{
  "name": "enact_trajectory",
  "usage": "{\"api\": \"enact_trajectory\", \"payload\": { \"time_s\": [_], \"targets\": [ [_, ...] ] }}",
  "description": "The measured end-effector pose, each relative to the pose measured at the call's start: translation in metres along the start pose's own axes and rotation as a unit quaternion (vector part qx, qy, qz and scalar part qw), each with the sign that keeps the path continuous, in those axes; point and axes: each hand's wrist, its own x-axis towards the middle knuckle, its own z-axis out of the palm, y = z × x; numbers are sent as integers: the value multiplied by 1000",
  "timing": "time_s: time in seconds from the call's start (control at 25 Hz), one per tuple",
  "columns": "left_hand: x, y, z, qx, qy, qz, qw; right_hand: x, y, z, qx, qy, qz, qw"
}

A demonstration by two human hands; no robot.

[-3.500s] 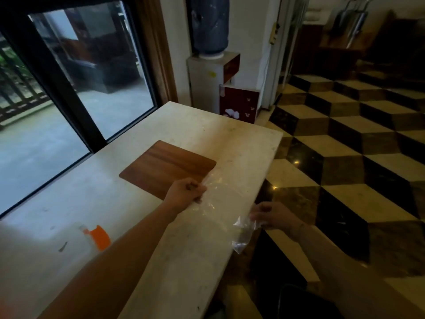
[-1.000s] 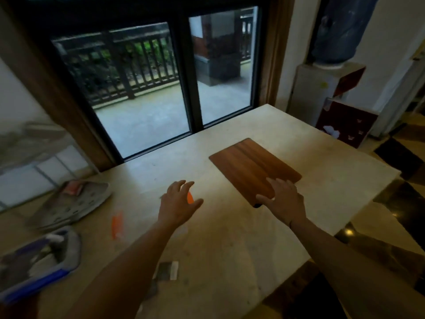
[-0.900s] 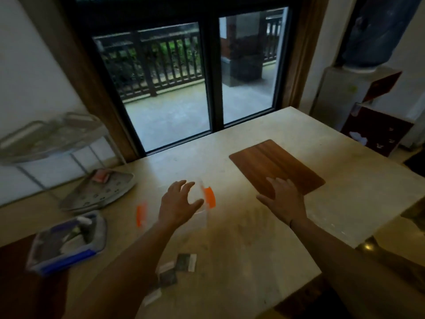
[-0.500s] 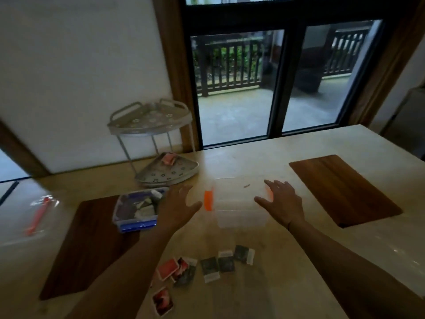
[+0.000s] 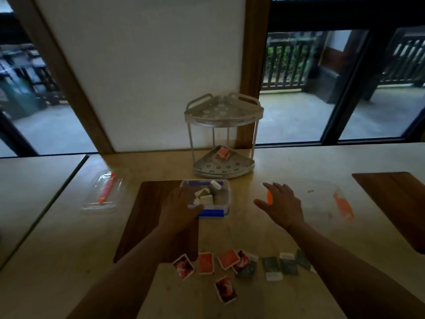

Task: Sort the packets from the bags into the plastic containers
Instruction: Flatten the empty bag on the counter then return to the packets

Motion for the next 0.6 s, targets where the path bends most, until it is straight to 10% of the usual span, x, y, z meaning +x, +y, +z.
{"api": "enact_trajectory", "payload": {
  "time_s": [0.6],
  "targets": [
    [34,-49,5,15,-31,-29,999,42,-40,12,-23,-24,-28,999]
  ]
}}
